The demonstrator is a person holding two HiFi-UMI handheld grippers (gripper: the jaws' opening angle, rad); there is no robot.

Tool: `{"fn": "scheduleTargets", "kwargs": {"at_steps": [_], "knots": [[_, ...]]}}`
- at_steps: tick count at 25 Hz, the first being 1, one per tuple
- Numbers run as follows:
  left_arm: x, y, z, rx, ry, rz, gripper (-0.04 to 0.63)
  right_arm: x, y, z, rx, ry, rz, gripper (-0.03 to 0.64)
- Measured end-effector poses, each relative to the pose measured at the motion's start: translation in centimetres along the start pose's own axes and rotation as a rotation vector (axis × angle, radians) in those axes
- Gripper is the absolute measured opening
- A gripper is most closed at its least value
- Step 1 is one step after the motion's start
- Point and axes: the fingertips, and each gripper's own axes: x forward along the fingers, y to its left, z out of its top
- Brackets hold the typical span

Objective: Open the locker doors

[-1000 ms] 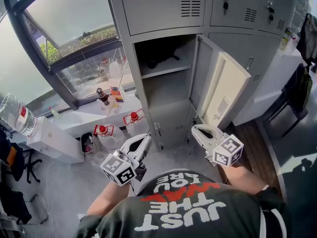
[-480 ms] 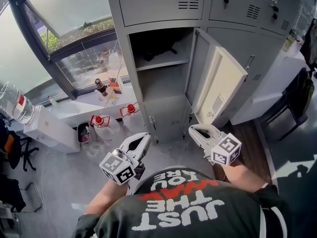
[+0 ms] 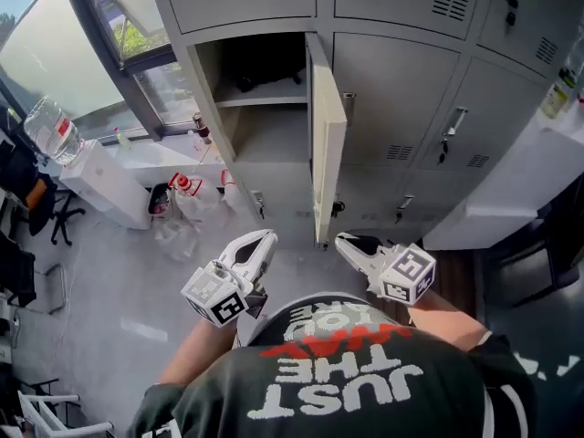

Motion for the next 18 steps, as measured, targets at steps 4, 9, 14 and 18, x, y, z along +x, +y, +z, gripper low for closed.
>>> {"fn": "scheduleTargets", "kwargs": {"at_steps": [4,9,14,18], "knots": [[2.7,-5.5,-4.2,-0.009,-0.012,0.112,-0.002,-5.1,-3.3,-2.6,-0.014,0.038,0.063,0.048],[4.4,-7.8,-8.0,-0.006,0.028,0.221,-0.002,-5.7,-7.9,-6.6,-0.022,0.089,0.045,0.048],[4.7,-6.4,-12.7,-0.016,0.115,0.304,-0.002,-3.0,-11.5,-11.6,0.003,0.136,-0.001,0.048],[4.9,-3.5,-17.1,-0.051,0.165,0.346,-0.002,0.7,-14.3,-16.4,-0.002,0.173,-0.043,0.049]]}}
